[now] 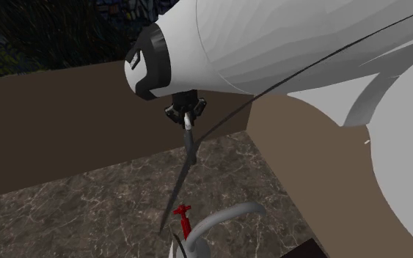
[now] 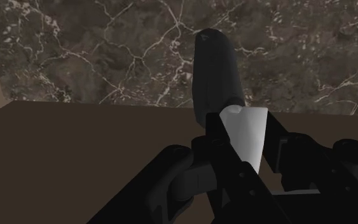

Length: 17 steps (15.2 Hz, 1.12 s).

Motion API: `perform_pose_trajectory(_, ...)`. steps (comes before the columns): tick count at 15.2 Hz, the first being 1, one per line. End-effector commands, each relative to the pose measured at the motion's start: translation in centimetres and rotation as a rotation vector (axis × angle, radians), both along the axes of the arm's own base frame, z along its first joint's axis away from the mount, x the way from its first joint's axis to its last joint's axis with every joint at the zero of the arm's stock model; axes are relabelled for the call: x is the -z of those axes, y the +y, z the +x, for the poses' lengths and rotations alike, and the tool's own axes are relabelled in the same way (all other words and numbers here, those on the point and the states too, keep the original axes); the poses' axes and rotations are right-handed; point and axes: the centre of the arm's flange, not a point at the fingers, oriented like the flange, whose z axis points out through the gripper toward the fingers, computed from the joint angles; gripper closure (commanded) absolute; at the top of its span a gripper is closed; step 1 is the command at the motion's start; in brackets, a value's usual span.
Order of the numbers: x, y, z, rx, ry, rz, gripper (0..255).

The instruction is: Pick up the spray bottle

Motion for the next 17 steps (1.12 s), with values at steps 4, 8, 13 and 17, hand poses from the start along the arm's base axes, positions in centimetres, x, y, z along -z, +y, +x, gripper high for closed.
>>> perform_pose_trajectory(4, -1.9, 0.0, -0.1, 0.000, 0.002, 0.000, 255)
perform_pose_trajectory(8, -4.1, 0.0, -0.1, 0.000, 0.002, 0.000, 255)
perform_pose_trajectory(13, -6.7, 0.0, -0.1, 0.000, 0.002, 0.000, 255)
perform_pose_trajectory(17, -7.8, 0.0, -0.1, 0.000, 0.002, 0.000, 255)
